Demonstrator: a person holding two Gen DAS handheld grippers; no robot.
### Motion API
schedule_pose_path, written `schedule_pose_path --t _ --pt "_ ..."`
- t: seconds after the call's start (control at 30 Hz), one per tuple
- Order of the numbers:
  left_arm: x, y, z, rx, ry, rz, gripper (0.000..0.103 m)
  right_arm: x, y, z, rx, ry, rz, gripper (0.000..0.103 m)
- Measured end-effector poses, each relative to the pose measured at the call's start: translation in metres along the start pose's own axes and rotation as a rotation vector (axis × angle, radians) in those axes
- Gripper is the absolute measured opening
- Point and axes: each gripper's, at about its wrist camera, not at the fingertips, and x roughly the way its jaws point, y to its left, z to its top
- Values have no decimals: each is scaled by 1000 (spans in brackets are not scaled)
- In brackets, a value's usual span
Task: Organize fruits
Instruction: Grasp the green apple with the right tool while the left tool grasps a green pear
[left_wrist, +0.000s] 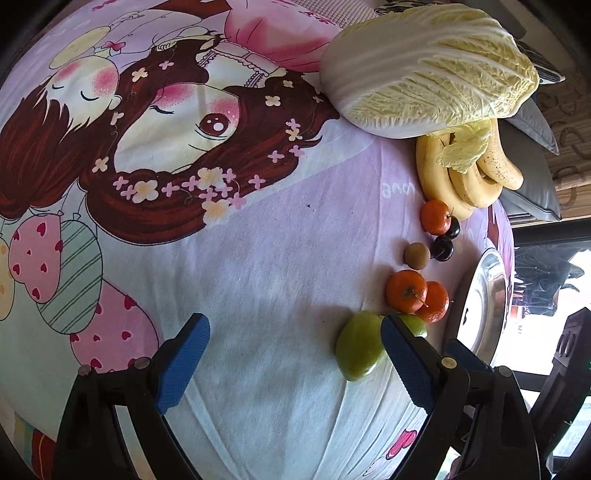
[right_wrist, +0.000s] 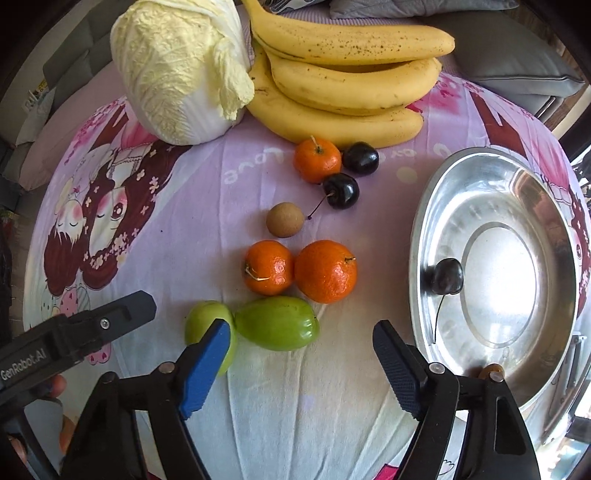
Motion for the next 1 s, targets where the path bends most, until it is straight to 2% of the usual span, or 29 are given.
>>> schedule_pose_path --t 0.43,0.6,0.83,0.9,1.0 --pt "3 -1 1 4 13 19 93 29 15 8 -21 35 1 61" --pt "7 -7 0 13 22 16 93 30 16 6 -27 33 -5 61" --pt "22 -31 -5 74 51 -2 93 24 -7 -5 13 34 -5 61" --pt "28 -40 -7 98 63 -4 90 22 -12 -10 17 34 -5 61" --pt "39 -53 -9 134 90 -4 79 20 -17 -17 26 33 3 61"
